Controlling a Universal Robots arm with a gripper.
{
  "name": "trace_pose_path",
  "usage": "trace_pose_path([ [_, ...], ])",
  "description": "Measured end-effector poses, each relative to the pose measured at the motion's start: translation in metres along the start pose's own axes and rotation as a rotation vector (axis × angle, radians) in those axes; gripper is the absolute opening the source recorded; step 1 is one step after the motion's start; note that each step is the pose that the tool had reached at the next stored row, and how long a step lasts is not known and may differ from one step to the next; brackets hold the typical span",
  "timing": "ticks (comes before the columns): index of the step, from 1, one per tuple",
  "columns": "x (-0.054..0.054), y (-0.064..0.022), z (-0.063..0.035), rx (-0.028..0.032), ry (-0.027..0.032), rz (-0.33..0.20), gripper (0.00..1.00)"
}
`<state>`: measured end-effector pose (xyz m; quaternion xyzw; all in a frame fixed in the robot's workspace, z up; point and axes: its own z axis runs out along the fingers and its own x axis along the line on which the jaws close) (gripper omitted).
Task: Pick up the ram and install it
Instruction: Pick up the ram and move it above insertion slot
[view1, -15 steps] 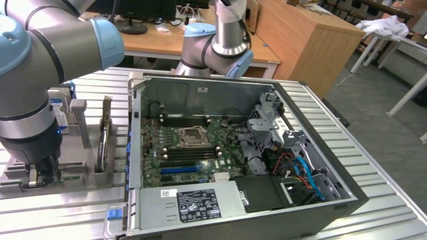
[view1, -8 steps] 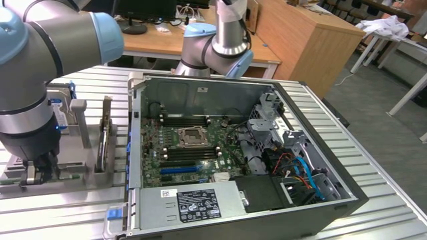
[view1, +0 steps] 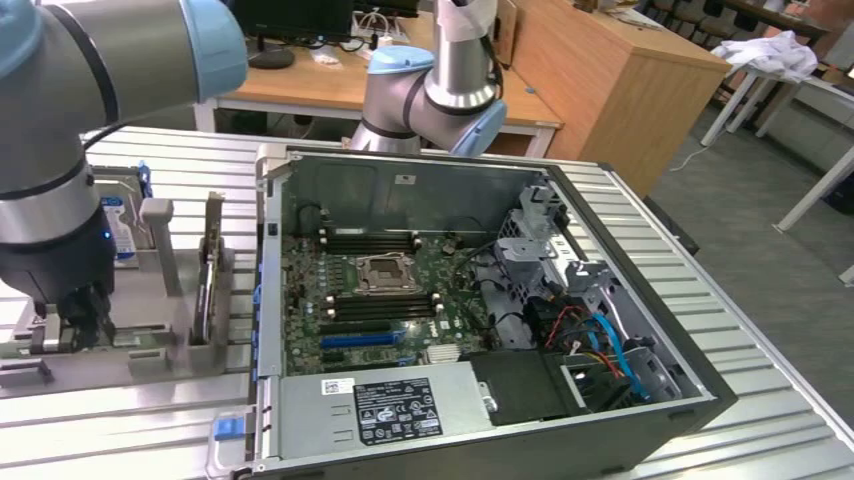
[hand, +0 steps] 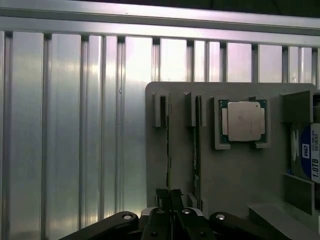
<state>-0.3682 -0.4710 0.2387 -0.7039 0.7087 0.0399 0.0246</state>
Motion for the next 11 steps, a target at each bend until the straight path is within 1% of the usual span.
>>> trace_pose_path([
  [11, -0.004, 0.0009, -0.0398, 0.0019, 0.0001, 0.021, 0.12],
])
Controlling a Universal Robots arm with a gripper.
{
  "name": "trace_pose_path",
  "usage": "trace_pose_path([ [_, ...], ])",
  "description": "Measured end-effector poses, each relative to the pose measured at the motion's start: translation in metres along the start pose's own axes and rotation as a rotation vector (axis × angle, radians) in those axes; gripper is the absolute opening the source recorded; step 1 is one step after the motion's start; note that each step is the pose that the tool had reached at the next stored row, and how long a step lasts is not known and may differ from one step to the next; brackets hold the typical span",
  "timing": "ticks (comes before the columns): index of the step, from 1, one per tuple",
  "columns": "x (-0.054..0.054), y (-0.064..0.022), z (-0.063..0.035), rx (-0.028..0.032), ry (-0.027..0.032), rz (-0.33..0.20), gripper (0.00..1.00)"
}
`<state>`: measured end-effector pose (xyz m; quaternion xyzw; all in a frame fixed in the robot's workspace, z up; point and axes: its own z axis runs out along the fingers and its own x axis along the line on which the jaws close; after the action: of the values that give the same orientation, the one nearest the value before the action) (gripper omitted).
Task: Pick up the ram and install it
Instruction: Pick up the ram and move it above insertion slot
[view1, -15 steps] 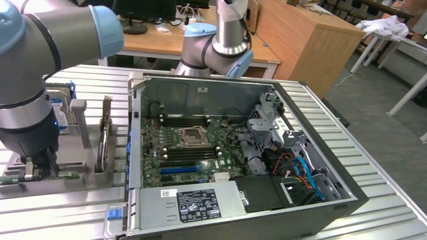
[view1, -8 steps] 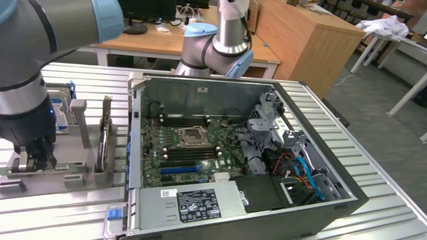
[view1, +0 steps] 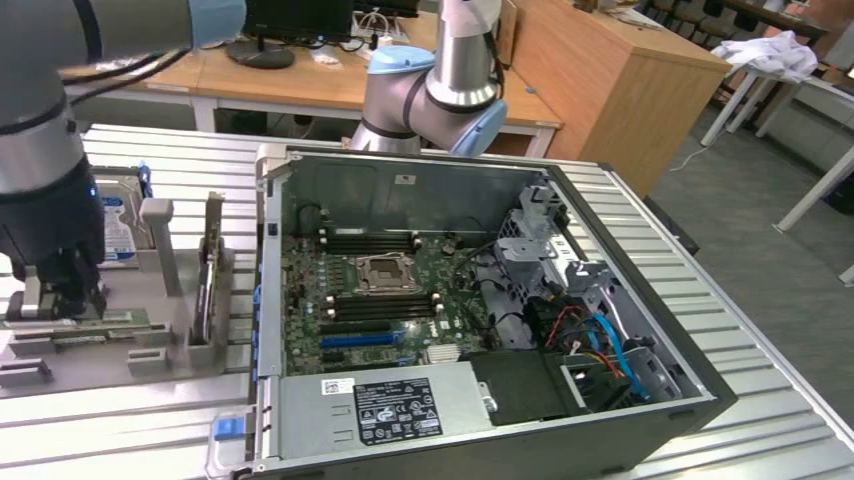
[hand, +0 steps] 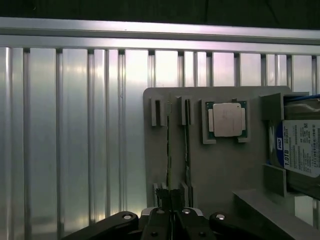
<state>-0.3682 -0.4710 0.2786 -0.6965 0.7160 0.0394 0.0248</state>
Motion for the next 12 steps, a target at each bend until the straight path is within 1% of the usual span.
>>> trace_pose_path([
  [7, -0.003, 0.0006, -0.0281, 0.0007, -0.0001, 0.007, 0.12],
  [12, -0.004, 0.001, -0.0462, 0.001, 0.0, 0.01, 0.12],
])
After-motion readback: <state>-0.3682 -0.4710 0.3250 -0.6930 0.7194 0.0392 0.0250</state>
